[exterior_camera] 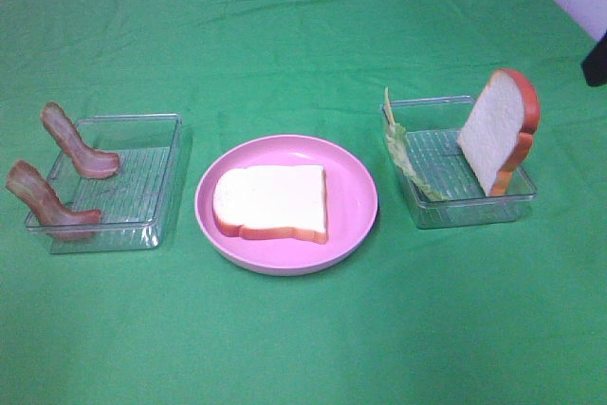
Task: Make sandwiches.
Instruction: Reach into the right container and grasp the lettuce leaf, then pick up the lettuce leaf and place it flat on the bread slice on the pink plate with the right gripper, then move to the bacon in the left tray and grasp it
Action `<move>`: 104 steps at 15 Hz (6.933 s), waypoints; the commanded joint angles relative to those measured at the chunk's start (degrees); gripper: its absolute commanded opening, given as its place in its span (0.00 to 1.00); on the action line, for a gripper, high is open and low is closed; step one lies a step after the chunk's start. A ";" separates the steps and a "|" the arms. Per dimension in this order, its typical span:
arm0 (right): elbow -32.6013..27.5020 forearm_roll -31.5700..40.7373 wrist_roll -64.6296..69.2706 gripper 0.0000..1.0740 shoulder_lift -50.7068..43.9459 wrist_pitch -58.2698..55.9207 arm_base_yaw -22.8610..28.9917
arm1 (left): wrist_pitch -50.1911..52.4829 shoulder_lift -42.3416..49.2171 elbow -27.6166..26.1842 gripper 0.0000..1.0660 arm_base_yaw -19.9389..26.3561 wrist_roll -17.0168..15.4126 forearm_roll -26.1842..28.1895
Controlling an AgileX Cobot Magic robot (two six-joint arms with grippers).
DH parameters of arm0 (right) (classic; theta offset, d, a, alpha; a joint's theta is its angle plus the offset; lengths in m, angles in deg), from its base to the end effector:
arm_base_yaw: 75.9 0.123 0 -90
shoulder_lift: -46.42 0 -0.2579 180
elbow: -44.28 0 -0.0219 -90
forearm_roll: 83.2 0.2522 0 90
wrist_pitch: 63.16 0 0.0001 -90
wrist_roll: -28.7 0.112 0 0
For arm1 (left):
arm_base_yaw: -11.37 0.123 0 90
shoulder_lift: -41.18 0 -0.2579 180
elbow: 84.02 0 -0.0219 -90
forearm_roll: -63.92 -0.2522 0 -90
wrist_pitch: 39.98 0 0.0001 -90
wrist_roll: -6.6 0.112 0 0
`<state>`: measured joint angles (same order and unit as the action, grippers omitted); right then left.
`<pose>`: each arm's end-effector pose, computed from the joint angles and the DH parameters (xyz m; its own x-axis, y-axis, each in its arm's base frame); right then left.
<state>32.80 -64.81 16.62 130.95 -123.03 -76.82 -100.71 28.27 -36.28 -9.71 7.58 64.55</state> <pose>0.2752 0.0262 0.2778 -0.8974 -0.0293 -0.4403 -0.1427 0.9635 0.2266 0.0493 -0.0202 0.2649 -0.4815 0.1982 -0.8537 0.3730 0.9278 0.0050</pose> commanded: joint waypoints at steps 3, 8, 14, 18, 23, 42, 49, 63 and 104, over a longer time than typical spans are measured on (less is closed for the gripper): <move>11.34 0.57 -0.92 0.63 13.46 -4.01 2.92 | 0.80 0.40 0.00 0.71 -0.23 0.06 0.63; 20.74 -6.82 7.56 0.63 24.29 -4.93 15.47 | 0.80 0.40 0.00 0.71 -0.23 0.06 0.63; 29.45 -4.35 9.00 0.63 39.94 -5.16 18.45 | 0.80 0.40 0.00 0.71 -0.23 0.06 0.63; 29.45 -1.89 9.00 0.63 43.37 -5.04 18.45 | 0.80 0.40 0.00 0.71 -0.23 0.06 0.63; 29.45 -2.29 9.00 0.63 46.29 -4.76 18.45 | 0.80 0.40 0.00 0.71 -0.23 0.06 0.63; 29.56 -16.10 12.66 0.00 39.19 -7.16 18.33 | 0.80 0.40 0.00 0.71 -0.23 0.06 0.63; 29.45 -5.16 7.68 0.00 25.21 -8.19 18.45 | 0.80 0.40 0.00 0.71 -0.23 0.06 0.63; 21.49 36.84 -13.75 0.00 42.97 9.22 28.30 | 0.80 0.40 0.00 0.71 -0.23 0.06 0.63; -30.77 -17.82 11.80 0.70 -43.60 -4.81 28.30 | 0.80 0.34 0.00 0.71 -0.23 0.06 0.63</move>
<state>2.04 -82.12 29.22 87.35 -128.59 -48.34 -100.60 28.27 -36.28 -9.71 7.64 64.61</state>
